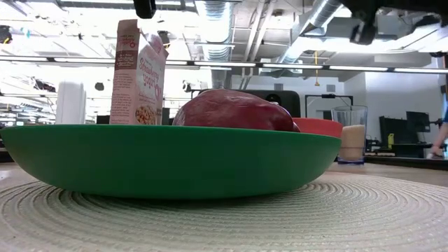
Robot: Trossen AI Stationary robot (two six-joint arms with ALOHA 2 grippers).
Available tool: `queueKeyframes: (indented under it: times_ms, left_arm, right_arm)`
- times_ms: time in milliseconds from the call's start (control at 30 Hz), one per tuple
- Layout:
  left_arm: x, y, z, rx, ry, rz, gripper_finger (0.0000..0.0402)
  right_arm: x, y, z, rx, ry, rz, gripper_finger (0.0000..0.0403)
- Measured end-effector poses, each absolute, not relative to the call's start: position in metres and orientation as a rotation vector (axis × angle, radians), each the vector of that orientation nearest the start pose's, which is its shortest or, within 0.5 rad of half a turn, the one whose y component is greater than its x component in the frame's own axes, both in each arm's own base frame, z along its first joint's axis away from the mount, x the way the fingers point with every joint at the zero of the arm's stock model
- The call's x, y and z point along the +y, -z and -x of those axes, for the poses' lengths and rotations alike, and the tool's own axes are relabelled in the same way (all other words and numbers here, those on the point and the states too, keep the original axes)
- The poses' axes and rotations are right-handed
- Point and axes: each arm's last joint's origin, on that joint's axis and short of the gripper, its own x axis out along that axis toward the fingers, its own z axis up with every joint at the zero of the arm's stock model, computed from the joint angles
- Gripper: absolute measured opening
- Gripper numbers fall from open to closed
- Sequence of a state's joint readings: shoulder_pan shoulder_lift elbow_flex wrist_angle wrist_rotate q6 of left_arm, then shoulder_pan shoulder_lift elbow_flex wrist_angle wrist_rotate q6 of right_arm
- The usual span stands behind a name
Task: Arrange a breakfast setting
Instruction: Put the blue spoon on the white mat from the orange cup
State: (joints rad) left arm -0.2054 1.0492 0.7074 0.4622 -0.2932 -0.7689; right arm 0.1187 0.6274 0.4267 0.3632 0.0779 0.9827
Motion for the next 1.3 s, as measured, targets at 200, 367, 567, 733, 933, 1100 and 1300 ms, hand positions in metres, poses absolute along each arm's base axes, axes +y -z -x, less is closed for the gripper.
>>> queueKeyframes:
  times_ms: [200,367,567,733,933,1100,1300]
  left_arm:
    - [-0.04,-0.318,-0.231,-0.142,-0.038,0.797,0.003]
    - [-0.04,-0.318,-0.231,-0.136,-0.028,0.795,0.003]
    - [-0.041,-0.317,-0.231,-0.115,0.01,0.792,0.003]
    - [-0.043,-0.317,-0.231,-0.1,0.046,0.792,0.003]
    - [-0.045,-0.315,-0.231,-0.066,0.065,0.787,0.003]
    - [-0.045,-0.312,-0.231,-0.032,0.064,0.779,0.003]
    - [-0.045,-0.311,-0.231,-0.019,0.067,0.776,0.003]
  right_arm:
    - [0.027,-0.303,-0.189,-0.08,-0.127,-0.933,0.0176]
    - [0.036,-0.311,-0.218,-0.034,-0.124,-0.914,0.0176]
    - [0.043,-0.315,-0.254,0.013,-0.105,-0.893,0.0175]
    - [0.049,-0.319,-0.286,0.036,-0.094,-0.896,0.0175]
    - [0.056,-0.326,-0.323,0.04,-0.092,-0.896,0.0176]
    - [0.06,-0.326,-0.348,0.046,-0.09,-0.882,0.0176]
    - [0.066,-0.318,-0.369,0.072,-0.084,-0.879,0.0175]
